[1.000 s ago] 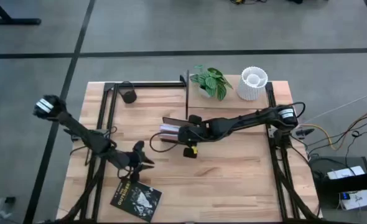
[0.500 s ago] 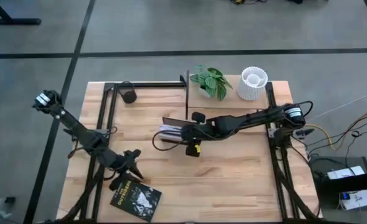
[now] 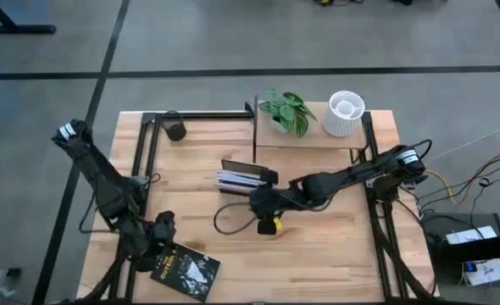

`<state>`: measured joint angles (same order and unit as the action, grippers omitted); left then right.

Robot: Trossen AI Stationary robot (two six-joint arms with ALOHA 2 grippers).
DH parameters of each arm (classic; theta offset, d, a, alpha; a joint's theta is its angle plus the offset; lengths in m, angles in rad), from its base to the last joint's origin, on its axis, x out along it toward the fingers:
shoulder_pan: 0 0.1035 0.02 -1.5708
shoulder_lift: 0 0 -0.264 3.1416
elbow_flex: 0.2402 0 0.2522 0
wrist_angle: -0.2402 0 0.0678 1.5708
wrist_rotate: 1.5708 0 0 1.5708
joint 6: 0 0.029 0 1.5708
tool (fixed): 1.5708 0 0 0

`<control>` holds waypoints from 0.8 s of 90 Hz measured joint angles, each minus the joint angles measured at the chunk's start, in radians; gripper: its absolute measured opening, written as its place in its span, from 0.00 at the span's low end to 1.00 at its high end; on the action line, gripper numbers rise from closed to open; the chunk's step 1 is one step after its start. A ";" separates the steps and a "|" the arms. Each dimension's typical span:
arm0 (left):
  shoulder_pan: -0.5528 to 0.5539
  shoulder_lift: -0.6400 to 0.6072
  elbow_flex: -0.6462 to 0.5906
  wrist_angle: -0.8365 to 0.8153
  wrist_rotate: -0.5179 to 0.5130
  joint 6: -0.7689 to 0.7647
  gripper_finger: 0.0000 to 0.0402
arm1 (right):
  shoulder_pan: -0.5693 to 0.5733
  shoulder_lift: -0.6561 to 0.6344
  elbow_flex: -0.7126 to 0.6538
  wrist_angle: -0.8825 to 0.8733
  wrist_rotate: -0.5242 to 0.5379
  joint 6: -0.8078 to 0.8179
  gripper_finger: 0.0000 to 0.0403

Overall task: Stock shelves
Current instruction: Put the black book into the black mesh bookshelf

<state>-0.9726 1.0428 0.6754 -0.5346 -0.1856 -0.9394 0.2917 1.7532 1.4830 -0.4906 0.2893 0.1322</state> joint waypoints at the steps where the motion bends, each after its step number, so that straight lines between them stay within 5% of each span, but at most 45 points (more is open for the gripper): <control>1: -0.004 0.004 0.000 -0.001 0.005 -0.012 0.15 | 0.005 0.000 0.000 0.005 0.000 0.000 0.36; 19: -0.067 0.089 -0.007 0.010 0.016 -0.153 0.15 | 0.082 0.001 0.000 0.064 -0.001 -0.002 0.32; 52: -0.077 0.311 -0.052 0.175 0.017 -0.094 0.15 | 0.097 0.002 0.000 0.127 0.000 0.014 0.23; 72: -0.075 0.439 -0.059 0.355 -0.144 -0.132 0.15 | 0.163 0.049 -0.011 0.299 -0.009 0.015 0.15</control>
<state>-1.0480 1.4821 0.6167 -0.1795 -0.3297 -1.0719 0.4545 1.8021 1.4723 -0.1913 0.2802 0.1468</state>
